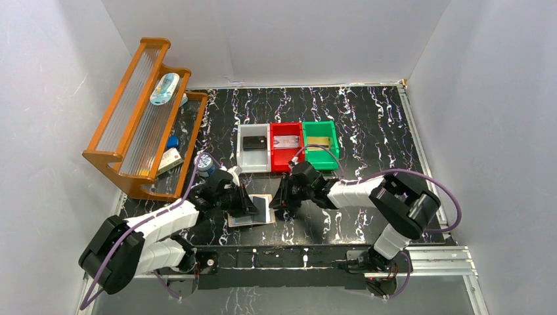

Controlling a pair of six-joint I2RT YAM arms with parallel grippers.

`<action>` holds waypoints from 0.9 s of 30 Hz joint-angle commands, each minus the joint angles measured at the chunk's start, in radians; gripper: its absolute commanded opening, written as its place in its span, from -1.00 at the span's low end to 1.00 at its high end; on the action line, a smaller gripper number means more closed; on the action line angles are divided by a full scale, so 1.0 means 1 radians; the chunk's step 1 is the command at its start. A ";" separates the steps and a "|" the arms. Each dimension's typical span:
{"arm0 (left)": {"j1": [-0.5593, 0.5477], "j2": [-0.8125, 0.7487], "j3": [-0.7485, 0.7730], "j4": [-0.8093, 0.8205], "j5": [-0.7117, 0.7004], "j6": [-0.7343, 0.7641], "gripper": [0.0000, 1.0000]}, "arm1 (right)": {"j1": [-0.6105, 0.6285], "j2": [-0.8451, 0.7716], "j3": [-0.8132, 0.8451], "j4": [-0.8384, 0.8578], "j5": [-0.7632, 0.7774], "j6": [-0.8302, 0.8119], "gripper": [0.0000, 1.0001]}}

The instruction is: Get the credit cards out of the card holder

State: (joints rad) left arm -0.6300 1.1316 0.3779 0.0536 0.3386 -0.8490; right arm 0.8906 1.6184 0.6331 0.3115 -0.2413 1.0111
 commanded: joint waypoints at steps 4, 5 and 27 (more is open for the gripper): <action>0.007 0.017 -0.026 0.028 0.041 -0.010 -0.86 | 0.013 0.062 0.133 -0.009 -0.037 -0.043 -0.35; 0.007 0.018 -0.031 0.033 0.044 -0.011 -0.85 | 0.018 0.100 0.165 -0.011 -0.039 -0.050 -0.35; 0.035 -0.117 -0.159 0.147 0.083 -0.116 -0.76 | 0.157 0.243 0.297 -0.519 0.416 -0.105 -0.50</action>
State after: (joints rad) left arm -0.6018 1.0199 0.2428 0.1242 0.3580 -0.9249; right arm 1.0412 1.7996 1.0031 -0.0441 0.1223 0.9283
